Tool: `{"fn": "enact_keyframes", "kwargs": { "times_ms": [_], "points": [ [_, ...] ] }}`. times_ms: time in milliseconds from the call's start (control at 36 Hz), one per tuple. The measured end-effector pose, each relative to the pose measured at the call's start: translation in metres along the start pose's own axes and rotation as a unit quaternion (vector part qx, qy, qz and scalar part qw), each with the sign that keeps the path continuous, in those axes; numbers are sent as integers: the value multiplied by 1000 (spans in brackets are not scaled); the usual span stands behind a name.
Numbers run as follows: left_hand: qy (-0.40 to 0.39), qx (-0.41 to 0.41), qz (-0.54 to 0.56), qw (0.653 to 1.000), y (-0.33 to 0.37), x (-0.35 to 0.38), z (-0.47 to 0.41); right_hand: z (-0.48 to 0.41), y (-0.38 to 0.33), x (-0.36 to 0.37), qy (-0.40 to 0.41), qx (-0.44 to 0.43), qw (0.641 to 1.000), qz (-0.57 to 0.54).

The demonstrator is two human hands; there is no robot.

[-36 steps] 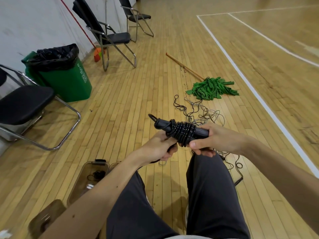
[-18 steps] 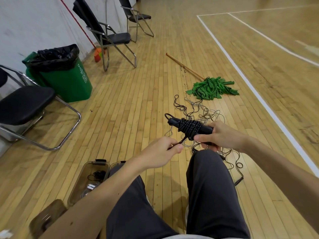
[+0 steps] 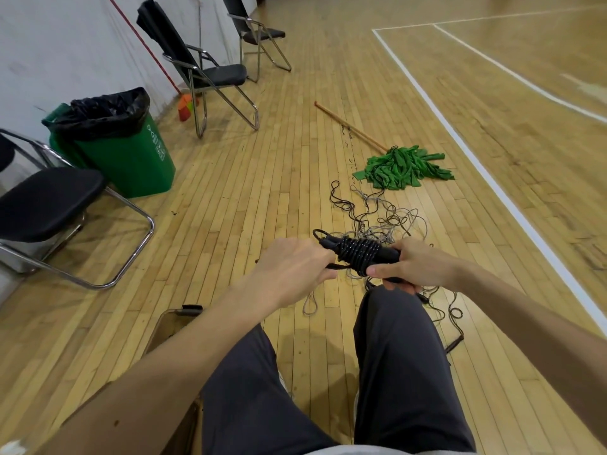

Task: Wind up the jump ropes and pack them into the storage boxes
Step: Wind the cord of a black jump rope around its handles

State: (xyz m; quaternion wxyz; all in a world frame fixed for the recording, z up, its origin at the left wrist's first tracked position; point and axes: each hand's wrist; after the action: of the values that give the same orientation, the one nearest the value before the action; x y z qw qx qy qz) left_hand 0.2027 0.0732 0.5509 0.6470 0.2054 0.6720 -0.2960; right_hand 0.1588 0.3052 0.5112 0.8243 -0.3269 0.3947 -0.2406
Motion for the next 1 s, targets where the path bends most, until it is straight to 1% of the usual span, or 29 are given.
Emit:
{"fn": "enact_keyframes", "kwargs": {
  "times_ms": [194, 361, 444, 556, 667, 722, 778, 861, 917, 1000],
  "points": [
    [-10, 101, -63, 993, -12, -24, -7, 5, -10, 1, -76, 19, 996, 37],
    [15, 141, -70, 987, -22, -33, -13, 15, -22, -1, -166, 15, 982, 83],
    [32, 138, -31, 989, -26, -34, -12, 19, -26, -1, -213, 6, 973, 84],
    [50, 98, 76, 991, -29, -39, -9, 22, -29, -1, -273, -22, 958, 88],
    [71, 49, 196, 977, -27, -39, -3, 28, -36, 0, -296, -45, 948, 107],
    [68, 17, 280, 957, -27, -35, 0, 29, -39, 1, -310, -52, 944, 101],
    [66, -9, 381, 922, -28, -28, 2, 29, -40, 3, -325, -63, 940, 81],
    [87, -20, 479, 873, -30, -18, 5, 30, -43, 4, -350, -85, 932, 30],
    [89, -20, 546, 833, -32, -13, 8, 30, -46, 7, -372, -114, 921, -9],
    [63, -27, 635, 769, -33, -7, 12, 27, -51, 14, -383, -147, 911, -48]
  ]
}}
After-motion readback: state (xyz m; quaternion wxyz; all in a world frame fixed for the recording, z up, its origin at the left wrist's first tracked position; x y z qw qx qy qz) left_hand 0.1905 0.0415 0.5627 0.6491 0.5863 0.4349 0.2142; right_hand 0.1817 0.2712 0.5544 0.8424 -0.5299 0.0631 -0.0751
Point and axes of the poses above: each hand's wrist, its own z-axis away from the middle knuckle, its own x-axis out of the palm, y = z × x, and after that the axes turned 10 degrees about x, right-handed
